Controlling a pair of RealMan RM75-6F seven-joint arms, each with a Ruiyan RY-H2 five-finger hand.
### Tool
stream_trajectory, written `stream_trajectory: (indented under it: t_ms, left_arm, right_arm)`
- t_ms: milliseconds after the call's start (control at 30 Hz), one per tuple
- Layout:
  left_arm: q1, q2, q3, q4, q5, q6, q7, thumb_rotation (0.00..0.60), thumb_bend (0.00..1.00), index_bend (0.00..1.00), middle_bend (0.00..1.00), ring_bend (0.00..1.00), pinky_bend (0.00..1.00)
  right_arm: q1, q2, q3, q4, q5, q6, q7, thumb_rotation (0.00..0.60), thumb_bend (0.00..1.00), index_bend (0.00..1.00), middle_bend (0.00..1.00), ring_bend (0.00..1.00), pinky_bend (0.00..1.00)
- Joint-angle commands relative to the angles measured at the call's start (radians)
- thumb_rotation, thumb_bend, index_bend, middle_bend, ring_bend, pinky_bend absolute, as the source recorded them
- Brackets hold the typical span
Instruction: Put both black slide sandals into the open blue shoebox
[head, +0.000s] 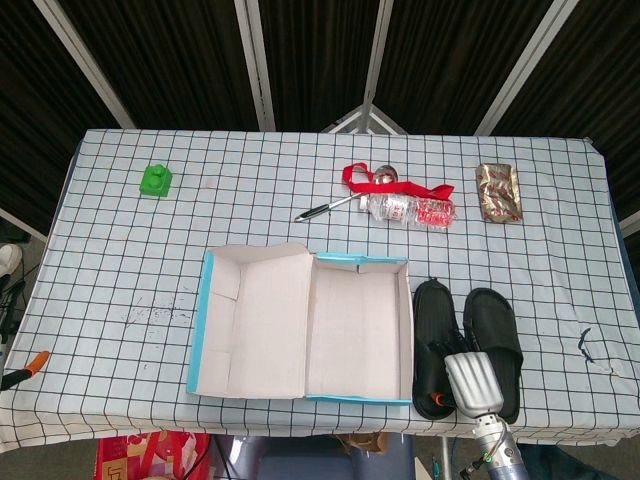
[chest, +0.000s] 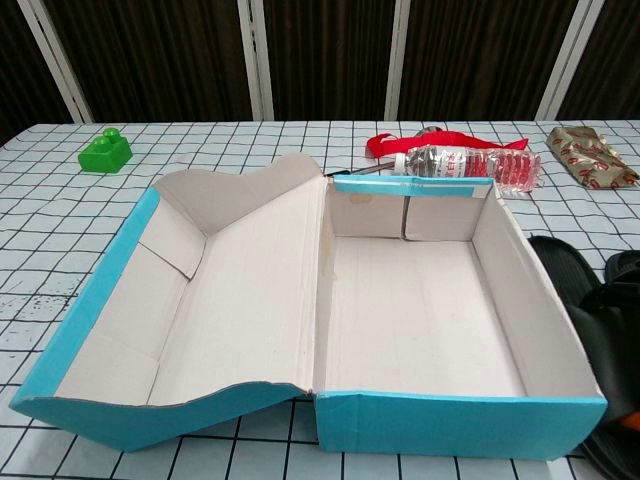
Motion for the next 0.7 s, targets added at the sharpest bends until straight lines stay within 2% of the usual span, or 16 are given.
stream_trajectory:
  t_ms: [33, 267, 700]
  left_arm:
    - [0.0, 0.0, 0.0, 0.0, -0.001, 0.0, -0.001, 0.6, 0.08, 0.09, 0.0, 0.0, 0.1]
    - [0.001, 0.0, 0.0, -0.001, -0.001, 0.0, -0.002, 0.6, 0.08, 0.09, 0.0, 0.0, 0.1]
    - [0.002, -0.001, -0.008, 0.011, 0.013, 0.02, -0.021, 0.6, 0.08, 0.09, 0.0, 0.0, 0.1]
  right_arm:
    - [0.005, 0.022, 0.011, -0.026, 0.002, 0.005, -0.004, 0.6, 0.26, 0.5, 0.44, 0.17, 0.04]
    - [0.028, 0.09, 0.051, -0.109, 0.027, 0.005, -0.045, 0.6, 0.26, 0.5, 0.45, 0.17, 0.04]
    - [0.1, 0.256, 0.171, -0.305, 0.117, -0.018, -0.11, 0.6, 0.26, 0.52, 0.45, 0.17, 0.04]
